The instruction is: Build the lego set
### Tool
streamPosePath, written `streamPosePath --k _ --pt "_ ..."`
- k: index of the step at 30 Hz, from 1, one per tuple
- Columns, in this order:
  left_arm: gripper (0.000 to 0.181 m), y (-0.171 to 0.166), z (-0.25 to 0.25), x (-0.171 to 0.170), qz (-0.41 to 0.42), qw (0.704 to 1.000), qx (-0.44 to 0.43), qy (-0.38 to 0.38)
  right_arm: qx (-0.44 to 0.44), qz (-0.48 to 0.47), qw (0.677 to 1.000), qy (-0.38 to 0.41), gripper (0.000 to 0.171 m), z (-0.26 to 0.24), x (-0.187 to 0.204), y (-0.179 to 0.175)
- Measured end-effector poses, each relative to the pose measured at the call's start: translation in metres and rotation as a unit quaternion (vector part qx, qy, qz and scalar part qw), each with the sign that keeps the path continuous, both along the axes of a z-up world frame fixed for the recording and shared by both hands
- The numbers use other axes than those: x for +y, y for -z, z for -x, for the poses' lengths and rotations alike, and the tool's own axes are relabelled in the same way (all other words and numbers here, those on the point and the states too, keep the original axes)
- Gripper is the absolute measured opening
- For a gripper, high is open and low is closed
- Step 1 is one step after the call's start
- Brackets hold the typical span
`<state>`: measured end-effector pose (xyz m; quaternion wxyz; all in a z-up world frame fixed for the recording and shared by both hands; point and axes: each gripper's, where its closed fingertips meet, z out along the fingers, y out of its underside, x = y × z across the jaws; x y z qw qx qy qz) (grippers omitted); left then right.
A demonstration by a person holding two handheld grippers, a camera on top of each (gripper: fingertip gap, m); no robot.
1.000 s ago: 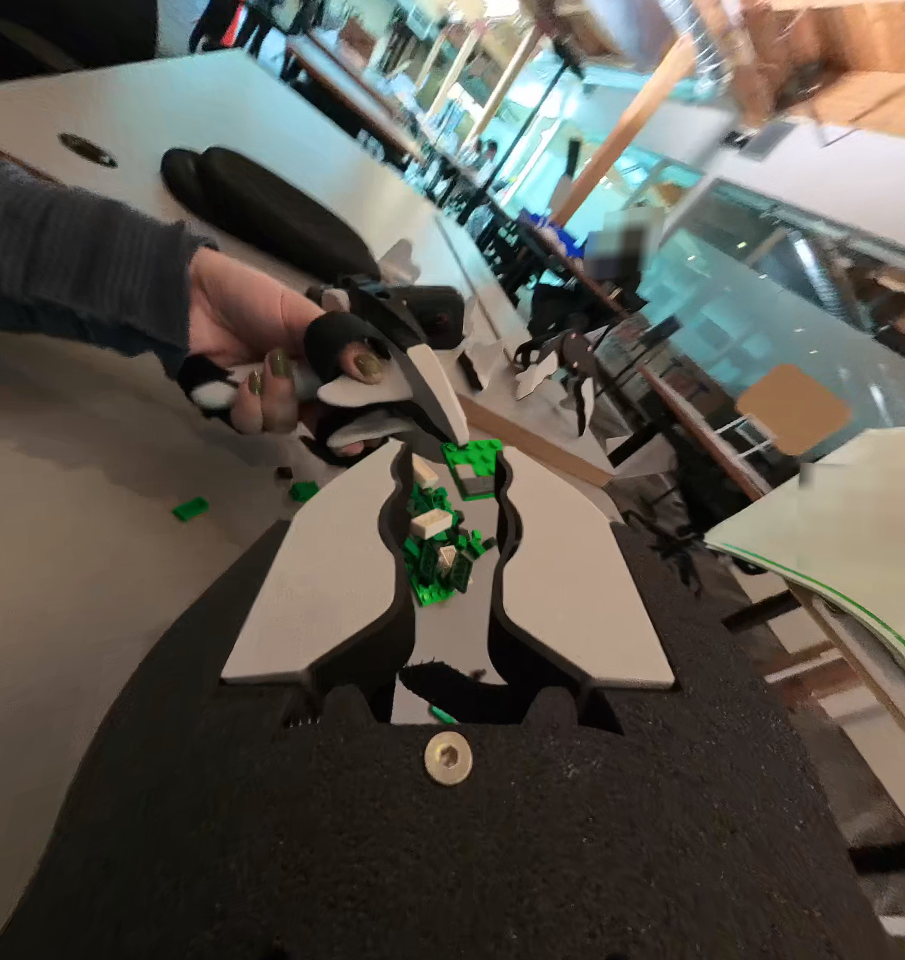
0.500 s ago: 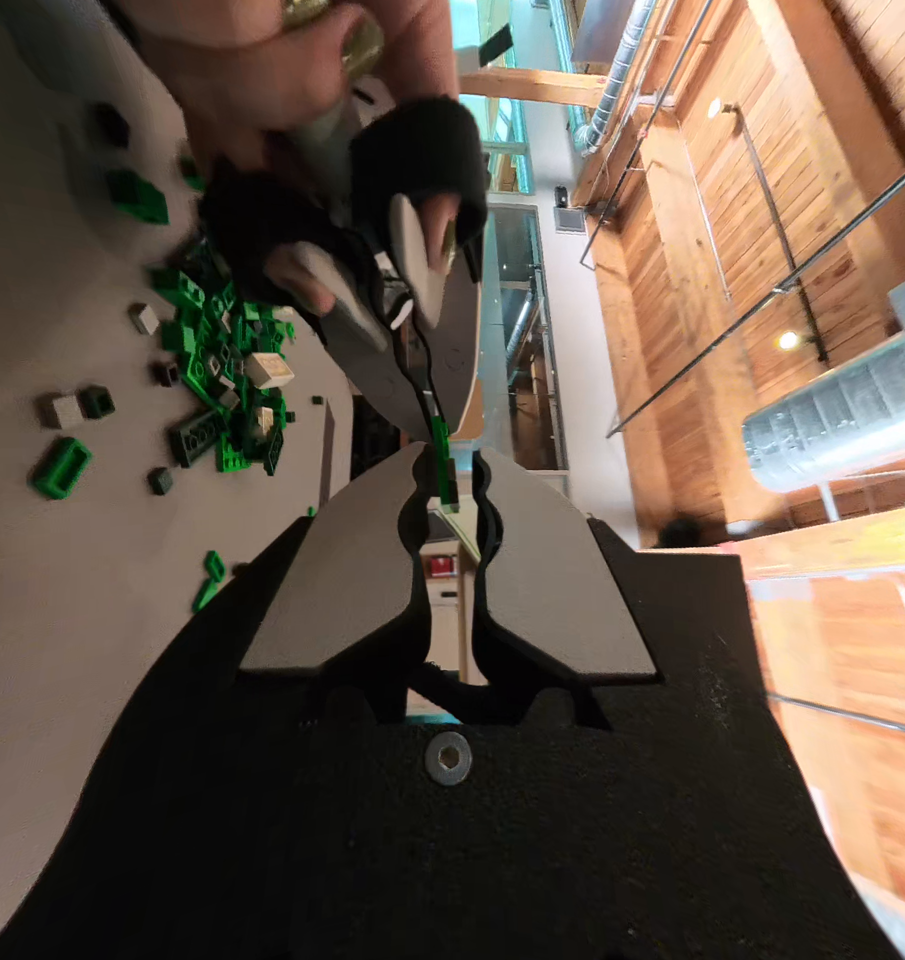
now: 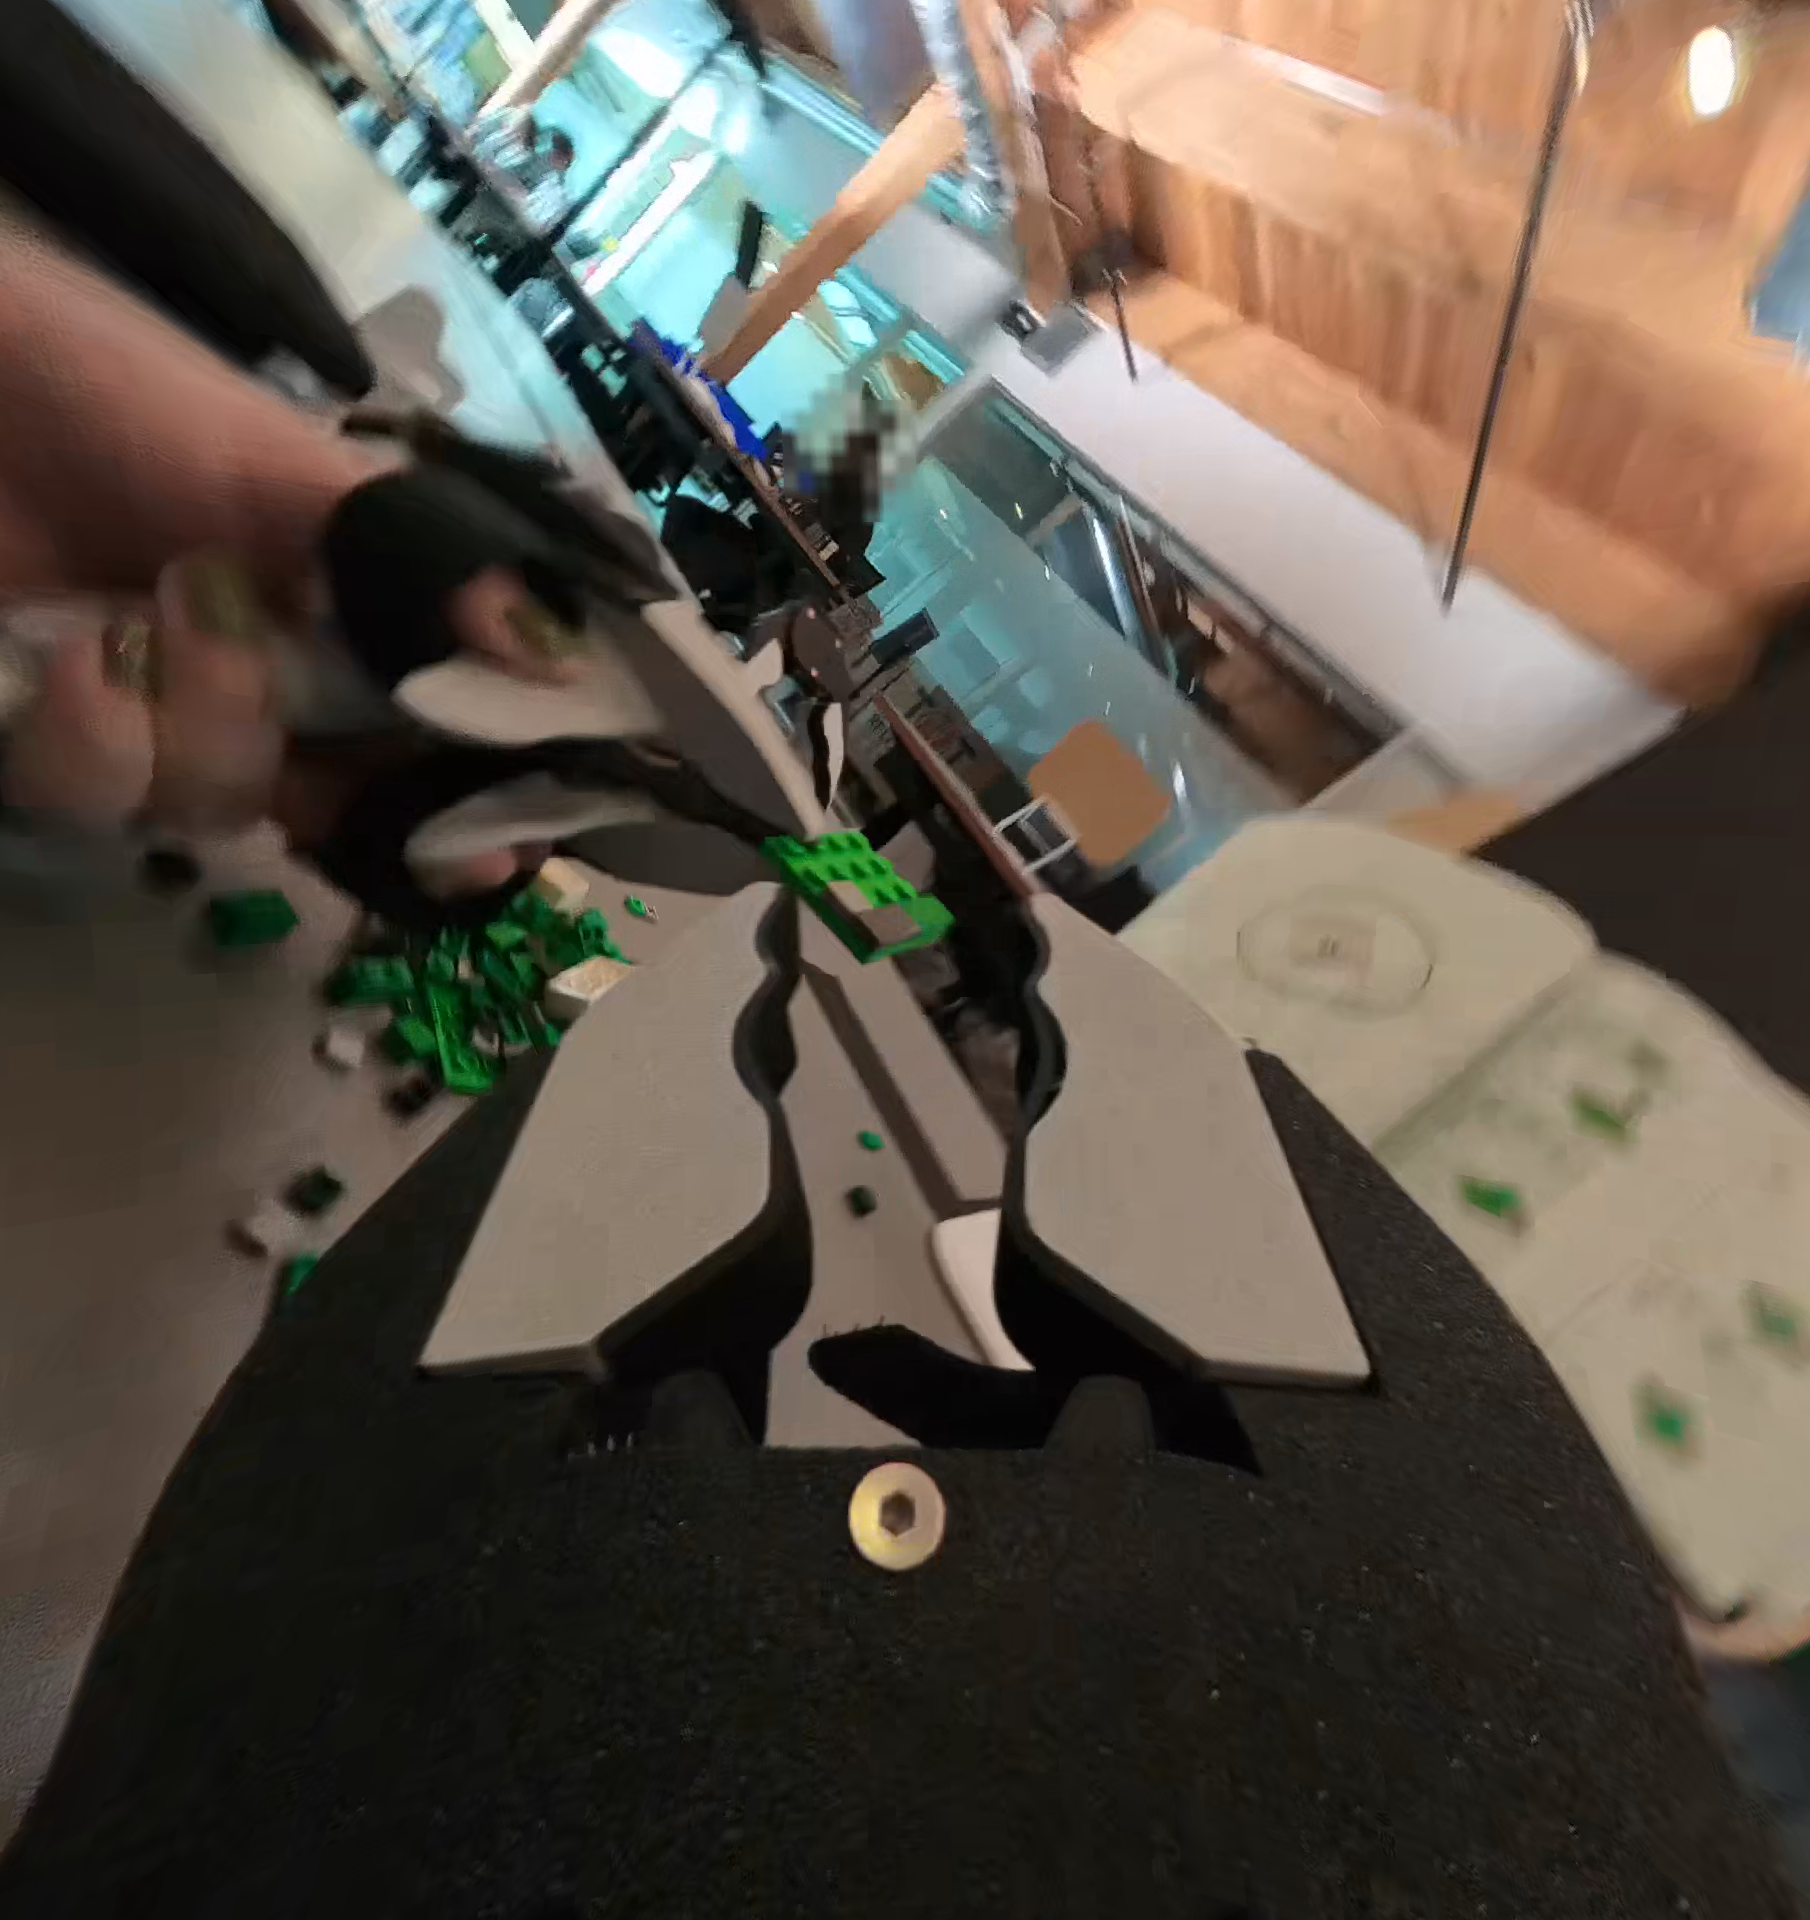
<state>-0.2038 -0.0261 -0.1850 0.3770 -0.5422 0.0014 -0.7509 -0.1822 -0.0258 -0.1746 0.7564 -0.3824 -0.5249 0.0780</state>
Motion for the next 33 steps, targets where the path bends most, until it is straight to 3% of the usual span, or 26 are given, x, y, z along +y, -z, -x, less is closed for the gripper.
streamPosePath --k 1,7,11,33 --pt "0.003 -0.004 0.004 0.001 -0.017 1.000 -0.006 -0.017 0.037 0.048 0.998 0.010 0.046 -0.003 0.005 -0.004" --pt "0.003 -0.014 0.001 0.002 -0.091 0.993 0.017 -0.079 0.145 0.209 0.967 0.007 0.036 0.001 0.014 -0.003" --pt "0.003 -0.017 -0.003 -0.001 -0.109 0.990 0.018 -0.085 0.164 0.195 0.967 0.008 0.026 0.002 0.011 -0.007" --pt "0.003 -0.016 -0.008 -0.003 -0.120 0.989 0.037 -0.076 0.144 0.177 0.974 -0.015 0.017 0.005 0.005 -0.006"
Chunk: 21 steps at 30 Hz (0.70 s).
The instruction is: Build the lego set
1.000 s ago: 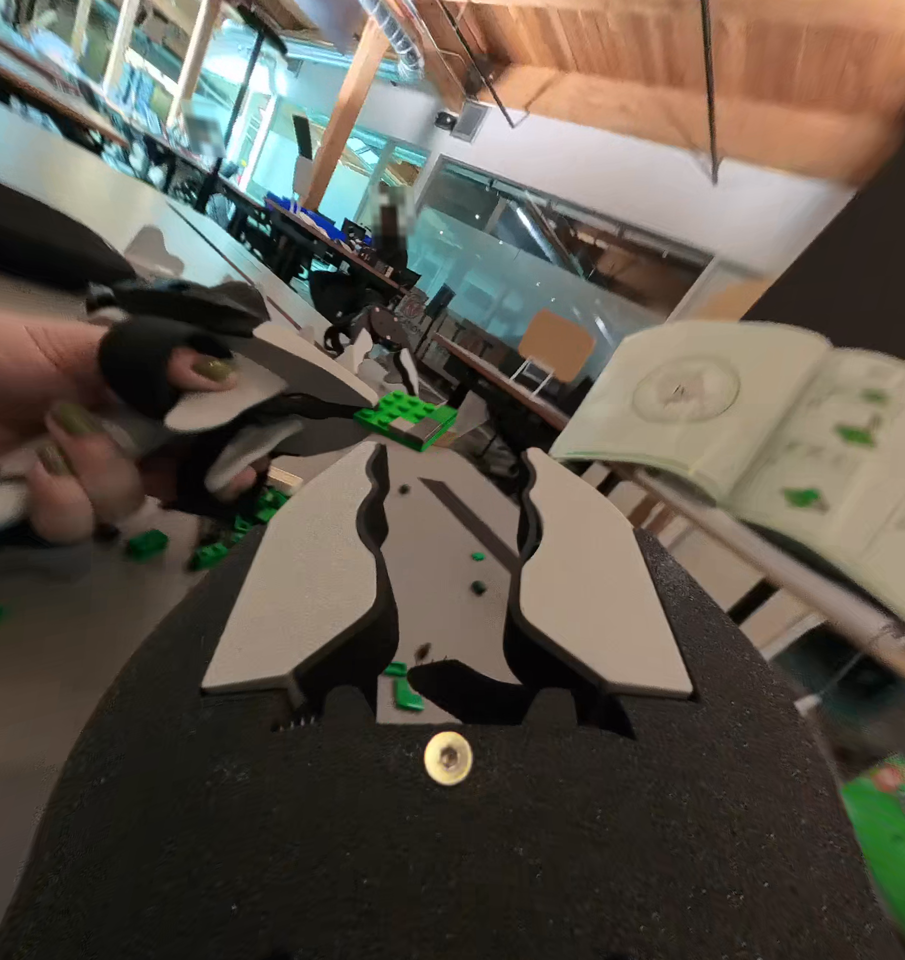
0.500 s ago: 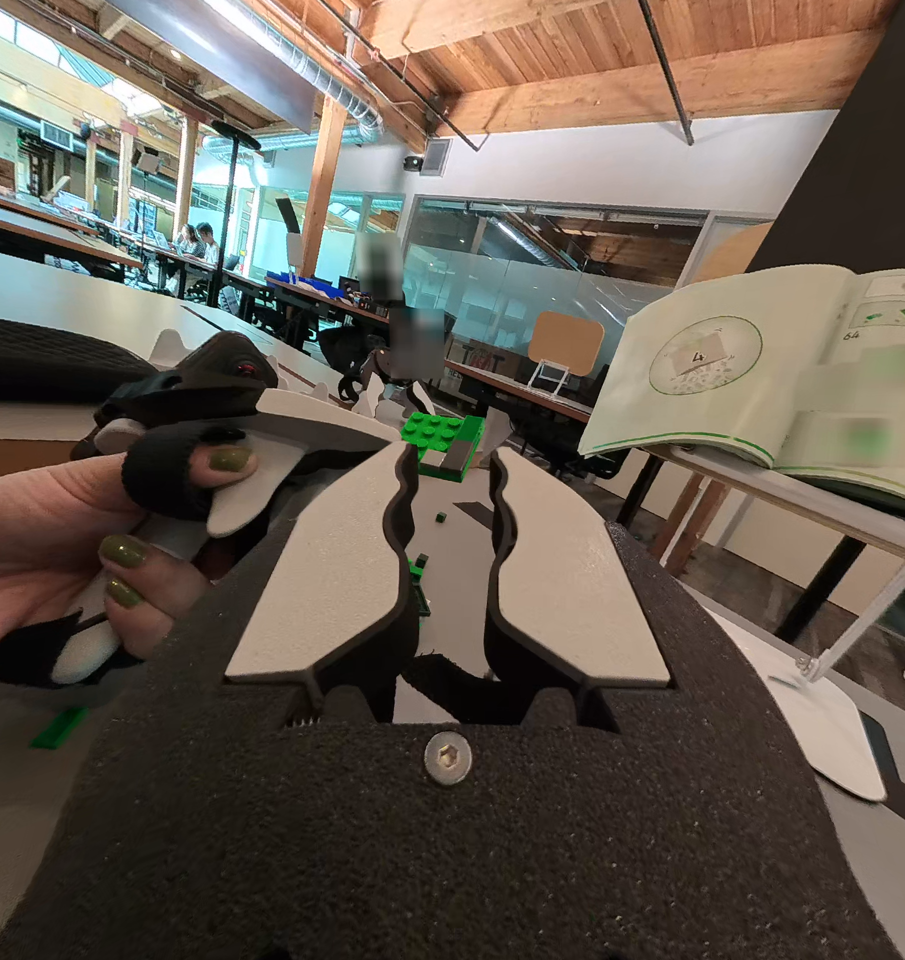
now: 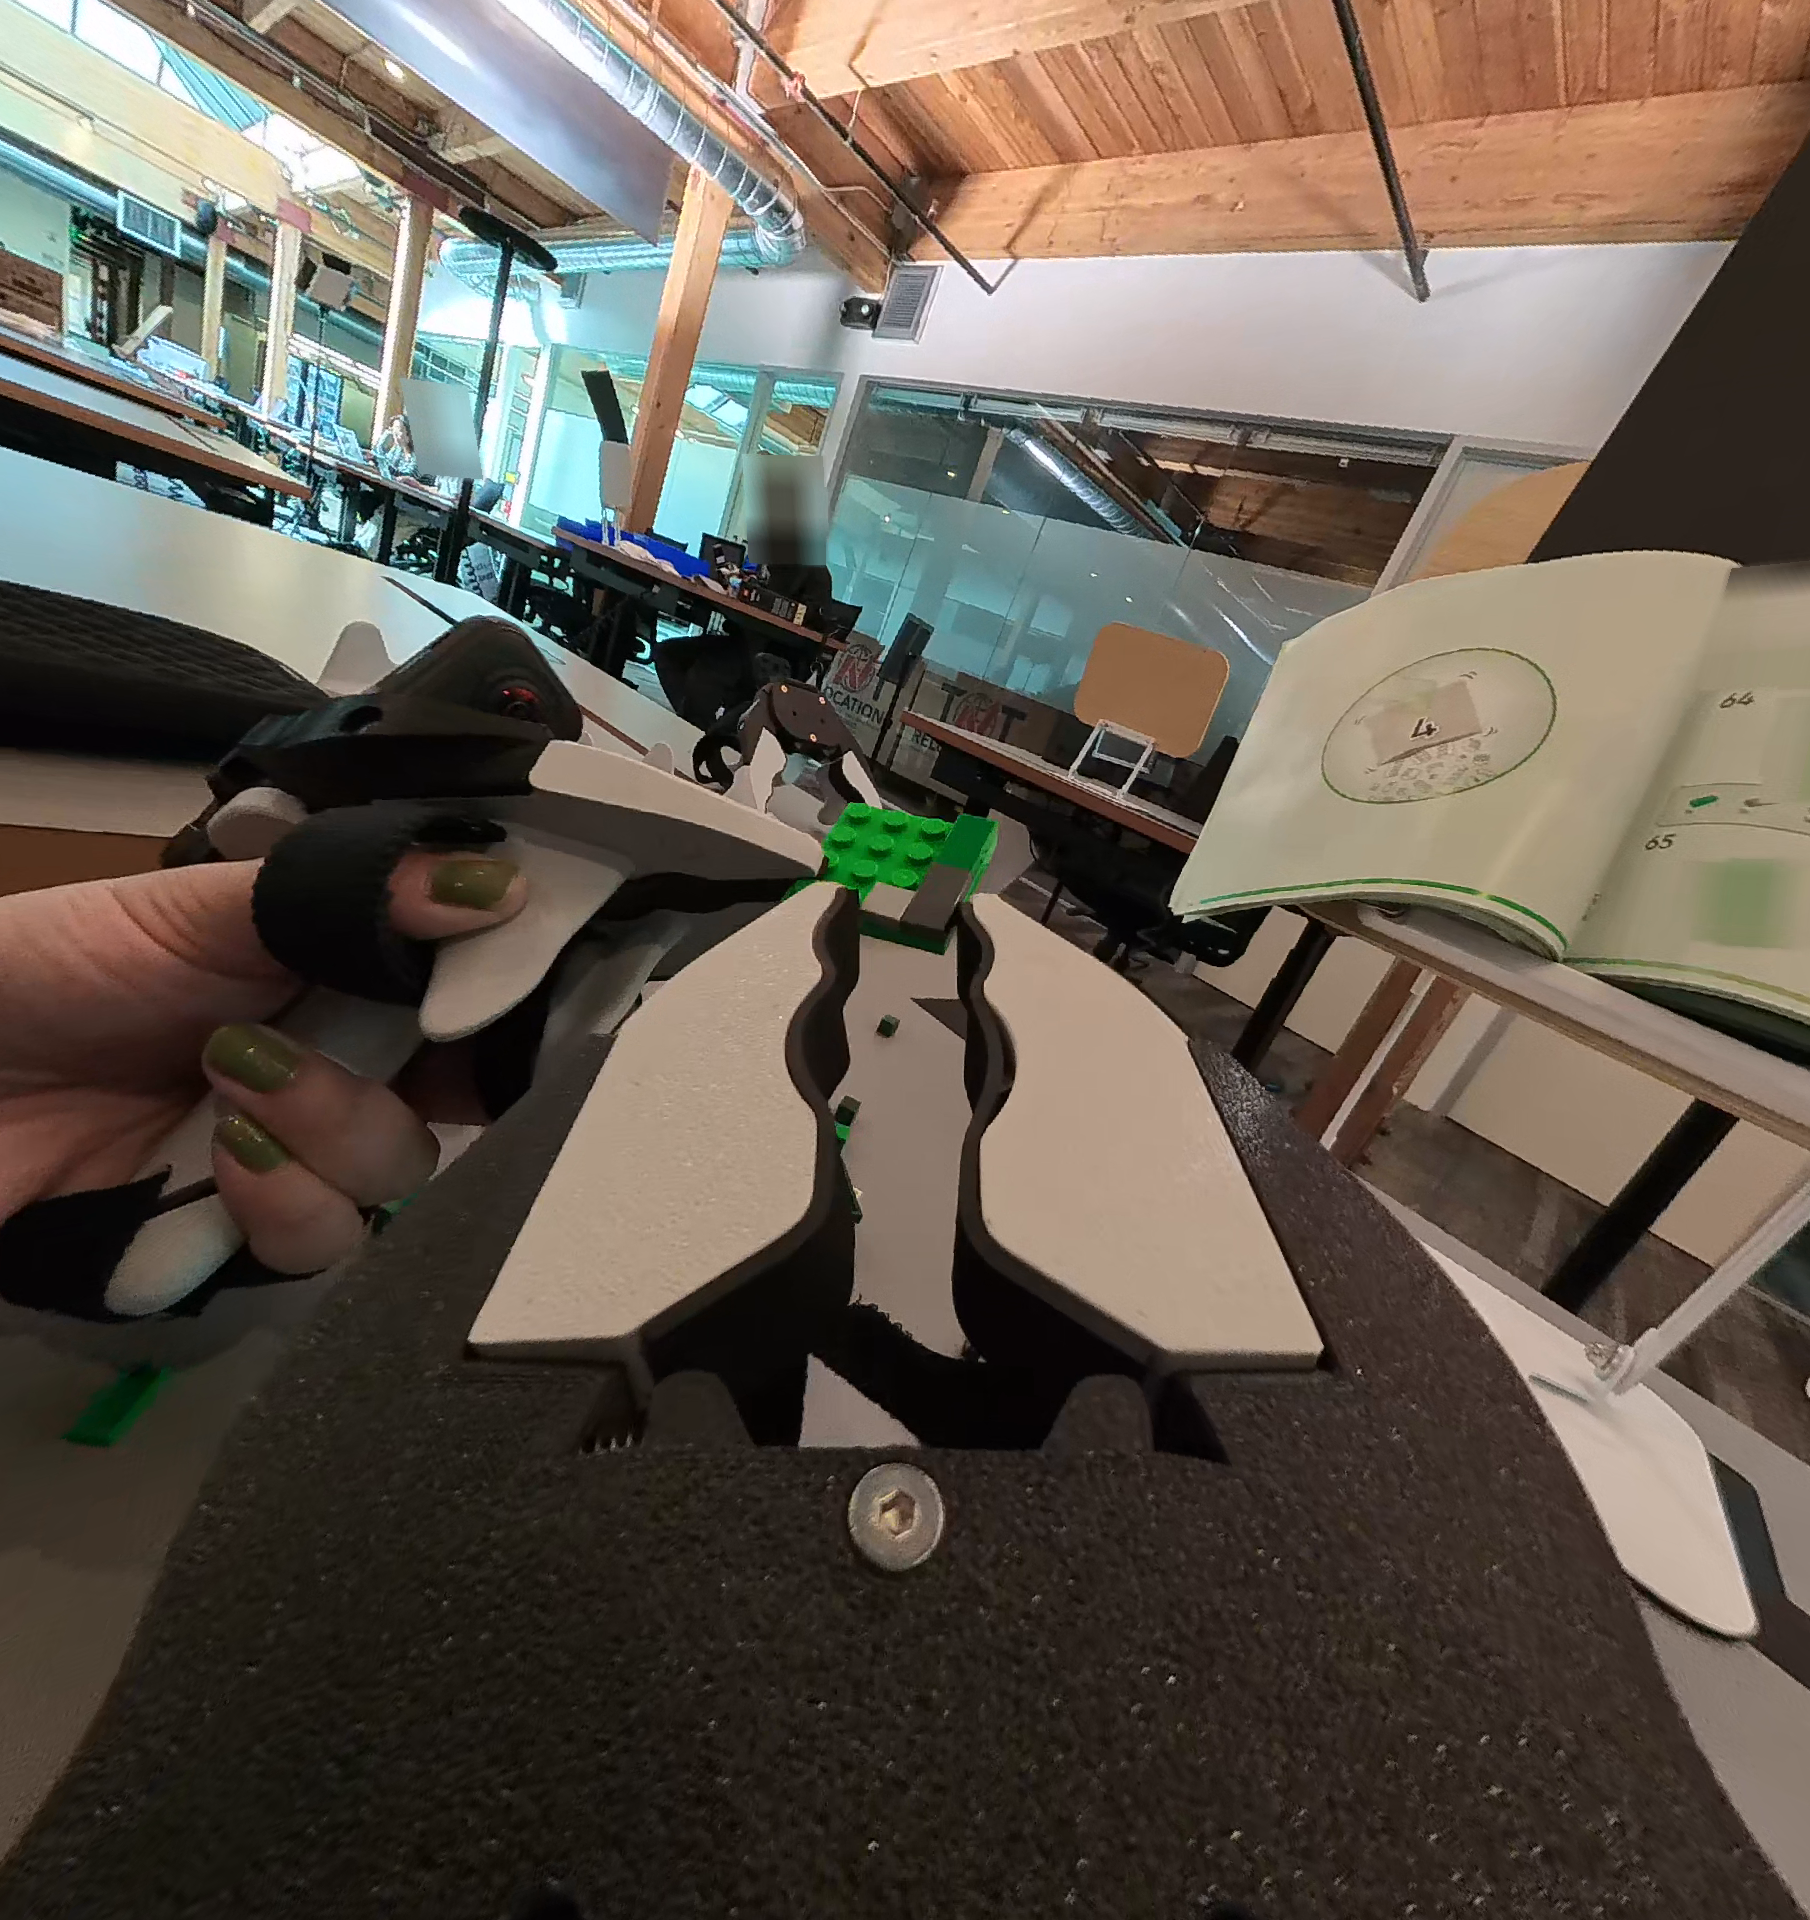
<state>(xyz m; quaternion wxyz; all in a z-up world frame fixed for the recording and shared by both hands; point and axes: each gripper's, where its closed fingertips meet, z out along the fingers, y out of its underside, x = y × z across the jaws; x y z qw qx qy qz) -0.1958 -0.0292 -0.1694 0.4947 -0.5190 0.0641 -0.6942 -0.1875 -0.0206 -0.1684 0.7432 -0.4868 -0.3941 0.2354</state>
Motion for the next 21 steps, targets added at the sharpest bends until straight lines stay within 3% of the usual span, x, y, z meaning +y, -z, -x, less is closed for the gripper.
streamPosePath --k 21 --pt "0.003 0.0020 0.0013 0.0017 0.016 1.000 -0.013 0.012 -0.002 0.006 1.000 -0.016 0.017 0.0016 0.0011 0.0025"
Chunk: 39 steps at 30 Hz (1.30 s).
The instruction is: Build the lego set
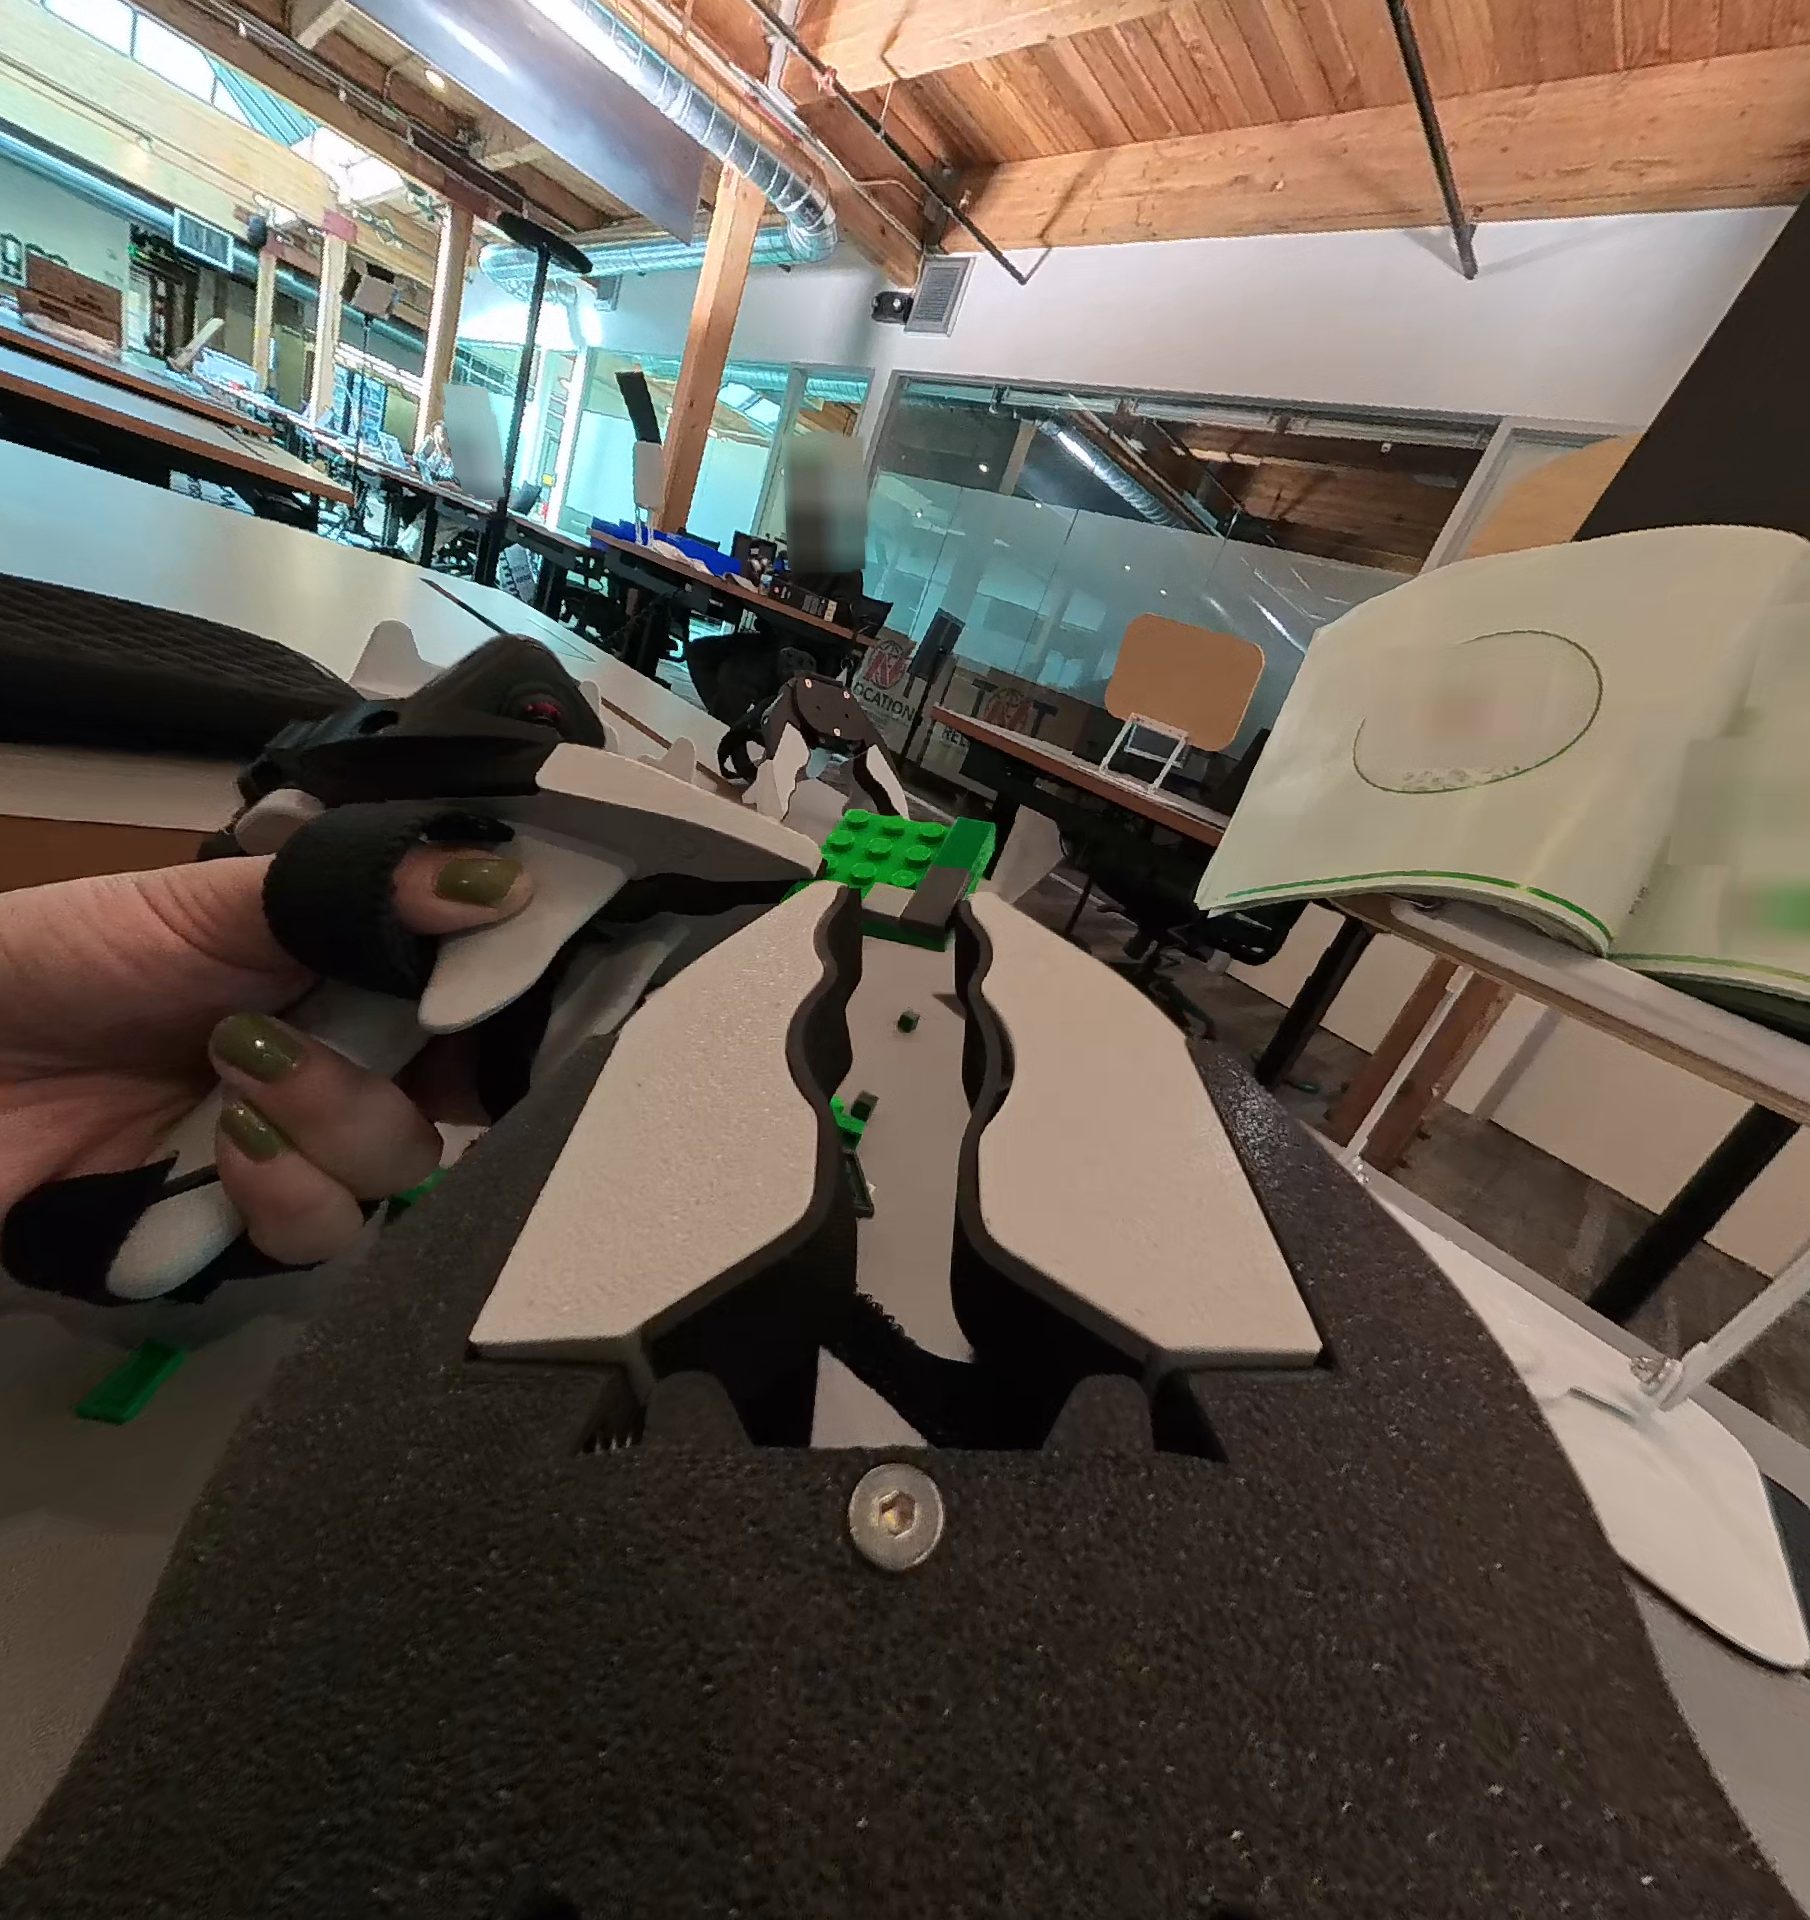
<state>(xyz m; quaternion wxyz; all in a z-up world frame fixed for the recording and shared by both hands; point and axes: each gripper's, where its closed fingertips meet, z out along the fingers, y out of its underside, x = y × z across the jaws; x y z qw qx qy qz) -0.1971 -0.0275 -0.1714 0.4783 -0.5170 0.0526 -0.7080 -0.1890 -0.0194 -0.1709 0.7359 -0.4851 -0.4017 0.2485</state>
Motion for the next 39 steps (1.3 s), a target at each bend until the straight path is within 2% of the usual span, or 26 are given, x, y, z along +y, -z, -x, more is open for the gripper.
streamPosePath --k 2,5,9,15,22,32,39 --pt "0.003 -0.002 0.007 0.001 -0.005 1.000 0.006 -0.012 0.009 -0.015 1.000 0.006 0.019 -0.002 -0.001 -0.003" --pt "0.003 -0.001 0.043 0.010 0.009 0.998 0.007 -0.067 0.022 0.004 0.999 0.025 0.034 -0.015 0.013 0.001" --pt "0.003 0.015 0.088 0.019 0.048 0.988 0.044 -0.142 -0.001 0.046 0.998 0.052 0.025 -0.036 0.045 0.023" --pt "0.003 0.019 0.103 0.016 0.071 0.989 0.003 -0.132 -0.012 0.073 0.995 0.061 0.018 -0.046 0.061 0.038" --pt "0.003 0.023 0.092 0.015 0.066 0.991 0.020 -0.114 -0.039 0.061 0.997 0.040 0.000 -0.038 0.055 0.042" --pt "0.003 0.043 0.092 0.015 0.116 0.986 0.064 -0.099 -0.070 0.119 0.990 -0.035 0.000 -0.027 0.047 0.054" --pt "0.003 0.037 0.109 0.016 0.109 0.985 0.041 -0.128 -0.070 0.107 0.992 -0.014 0.000 -0.028 0.049 0.053"
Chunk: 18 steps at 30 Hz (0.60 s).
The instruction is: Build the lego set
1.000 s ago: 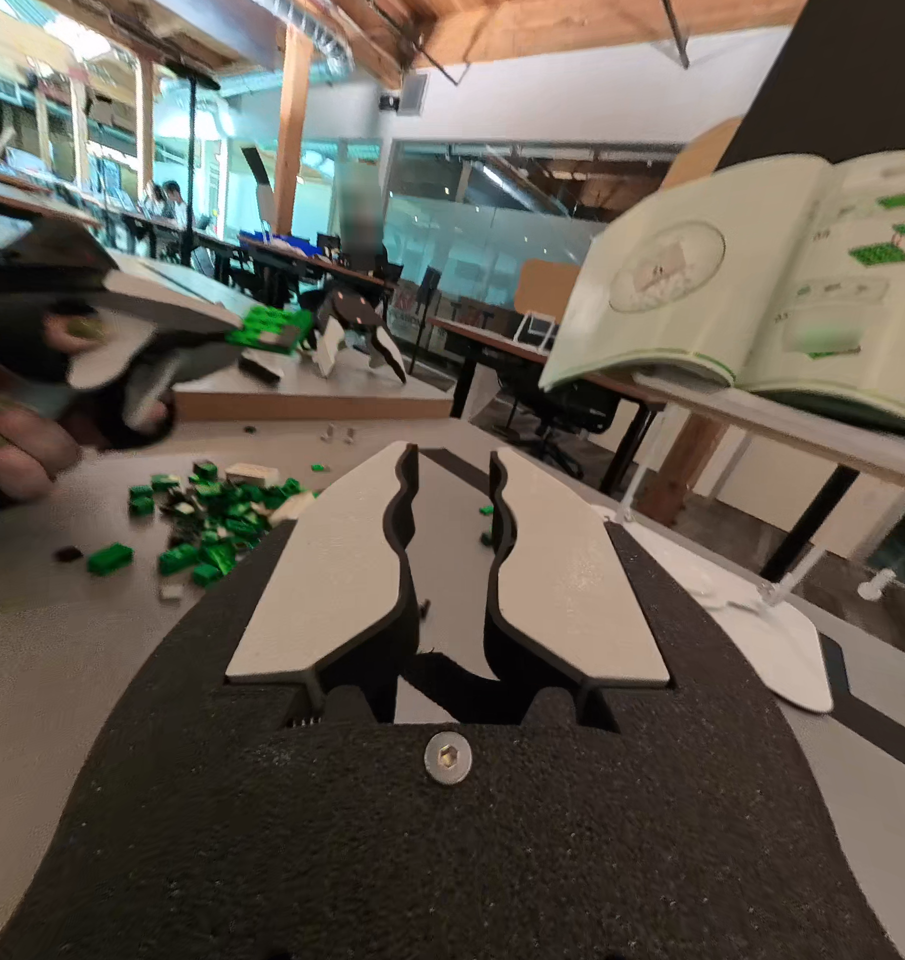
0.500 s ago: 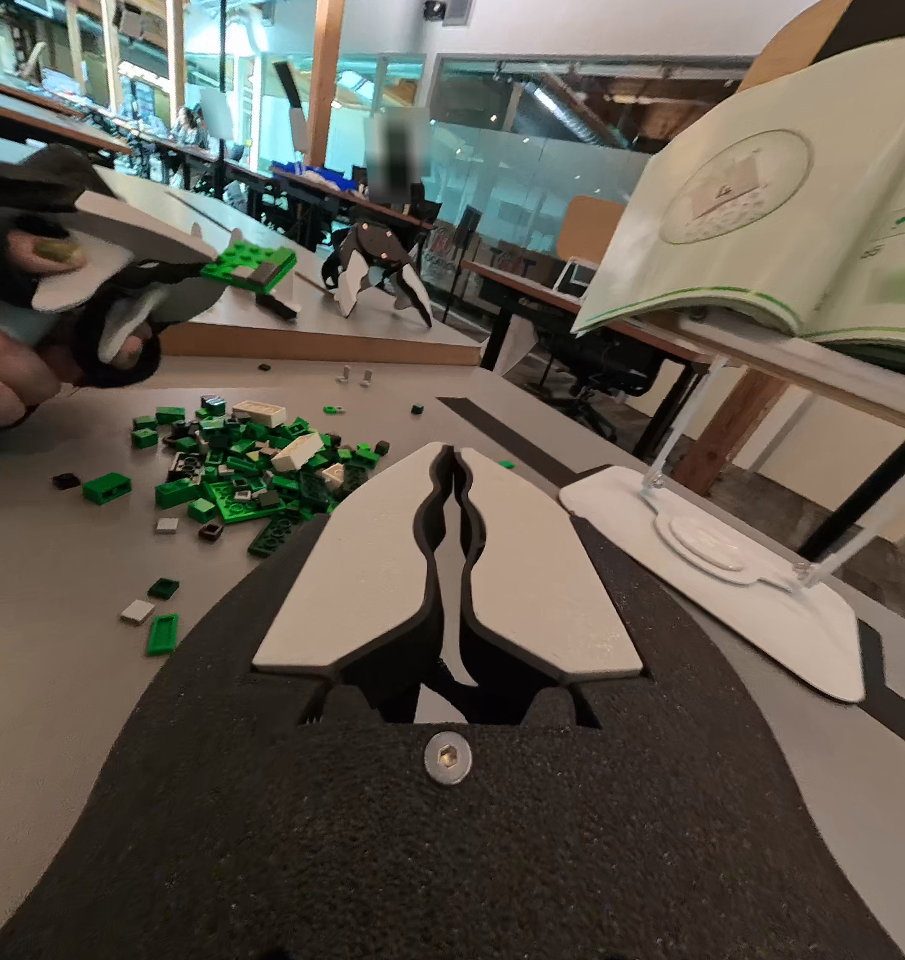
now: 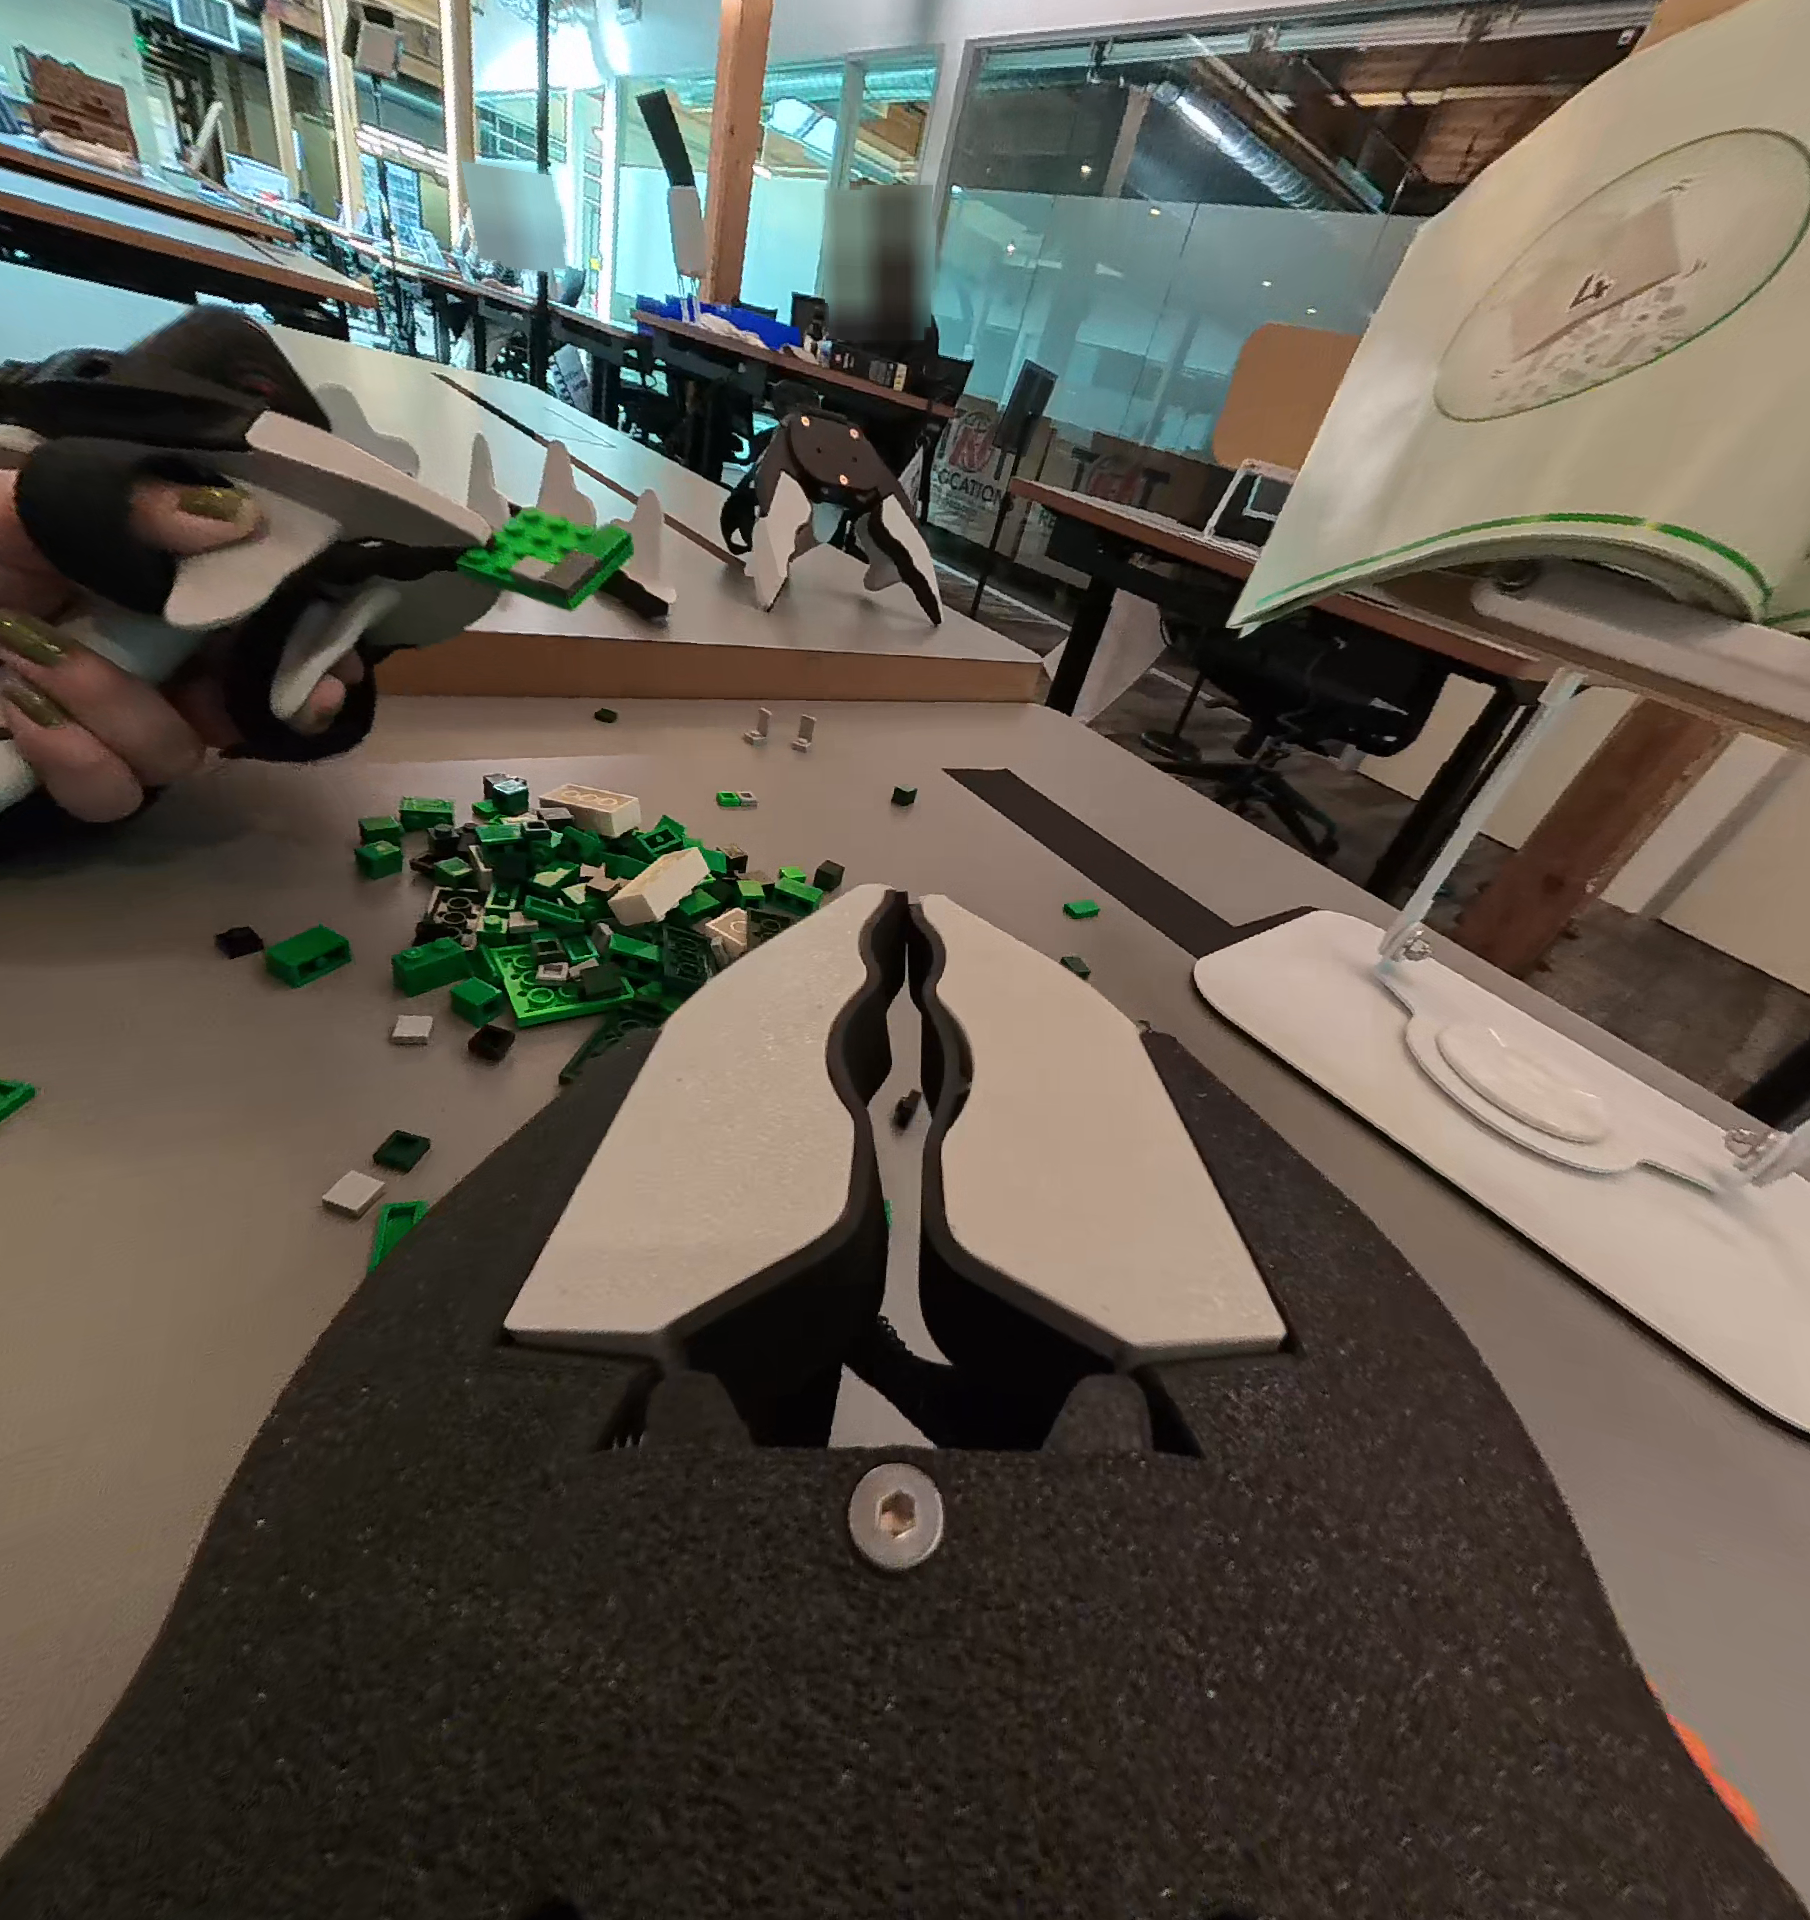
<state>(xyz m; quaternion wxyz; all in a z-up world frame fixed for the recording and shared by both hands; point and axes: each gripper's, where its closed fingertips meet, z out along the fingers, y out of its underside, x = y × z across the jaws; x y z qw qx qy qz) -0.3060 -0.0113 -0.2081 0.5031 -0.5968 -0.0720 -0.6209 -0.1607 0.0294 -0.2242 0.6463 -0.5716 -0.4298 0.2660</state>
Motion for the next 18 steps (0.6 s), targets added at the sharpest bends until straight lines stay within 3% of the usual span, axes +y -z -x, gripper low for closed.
streamPosePath --k 11,14,16,18 --pt "0.003 -0.015 0.026 -0.002 -0.045 0.996 0.008 -0.078 -0.047 0.029 0.996 -0.076 0.000 0.013 -0.015 0.013" --pt "0.003 -0.011 0.030 -0.001 -0.041 0.996 0.012 -0.081 -0.113 0.044 0.979 -0.164 0.000 0.028 -0.042 0.028" --pt "0.003 -0.009 0.034 -0.001 -0.038 0.996 0.012 -0.083 -0.151 0.046 0.972 -0.172 0.013 0.033 -0.046 0.036" --pt "0.003 -0.008 0.037 -0.001 -0.035 0.996 0.007 -0.080 -0.181 0.054 0.962 -0.198 0.015 0.037 -0.054 0.042"
